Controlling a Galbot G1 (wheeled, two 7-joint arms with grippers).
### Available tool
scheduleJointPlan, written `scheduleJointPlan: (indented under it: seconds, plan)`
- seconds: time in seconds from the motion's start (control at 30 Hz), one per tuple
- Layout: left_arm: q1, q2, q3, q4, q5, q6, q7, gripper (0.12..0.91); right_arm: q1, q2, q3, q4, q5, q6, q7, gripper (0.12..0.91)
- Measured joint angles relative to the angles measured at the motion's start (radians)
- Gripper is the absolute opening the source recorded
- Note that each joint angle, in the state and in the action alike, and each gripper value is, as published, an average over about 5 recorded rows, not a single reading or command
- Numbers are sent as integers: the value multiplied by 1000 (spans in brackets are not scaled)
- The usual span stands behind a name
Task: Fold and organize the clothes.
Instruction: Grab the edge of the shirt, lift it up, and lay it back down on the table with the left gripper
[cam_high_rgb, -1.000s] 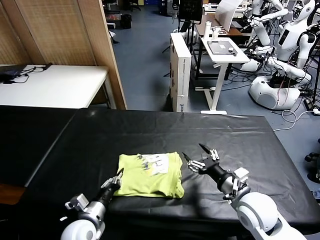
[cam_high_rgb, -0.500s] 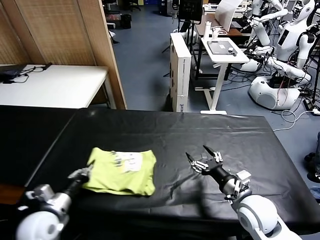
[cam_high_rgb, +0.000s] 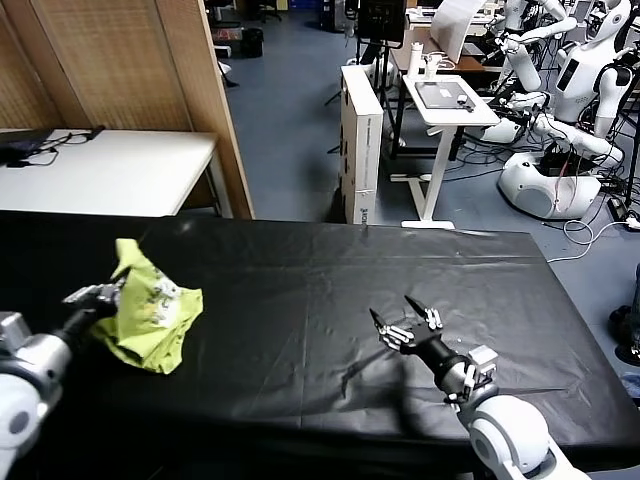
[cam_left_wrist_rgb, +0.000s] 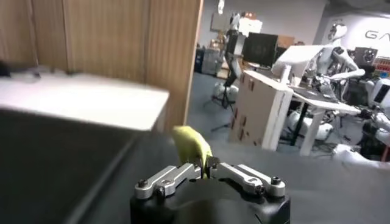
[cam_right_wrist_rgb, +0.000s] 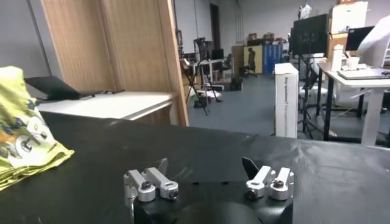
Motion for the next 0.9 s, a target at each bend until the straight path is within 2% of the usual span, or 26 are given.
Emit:
scheduleJointPlan:
  seconds: [0.07, 0.27, 0.37, 0.5, 0.6, 0.83, 0.9]
  plan:
    - [-13, -57, 82, -11, 19, 2, -9, 176, 1, 2, -6, -4, -5, -1, 0, 907]
    - [-69, -239, 312, 46, 113, -13, 1, 176, 7, 11, -27, -9, -10, -11, 0, 907]
    - [-93, -310, 384, 96, 135, -18, 2, 176, 10, 6, -37, -9, -5, -17, 0, 907]
    - [-109, -350, 431, 129, 152, -18, 10, 198, 20, -5, -54, -9, 35, -32, 4, 907]
    - [-107, -353, 443, 131, 170, -20, 24, 326, 30, -8, -70, -9, 80, -53, 16, 907]
    - [-81, -338, 426, 112, 199, -36, 44, 738, 68, 3, -131, -24, 199, -119, 62, 907]
    - [-73, -332, 415, 107, 201, -41, 44, 828, 82, 11, -152, -32, 231, -132, 73, 907]
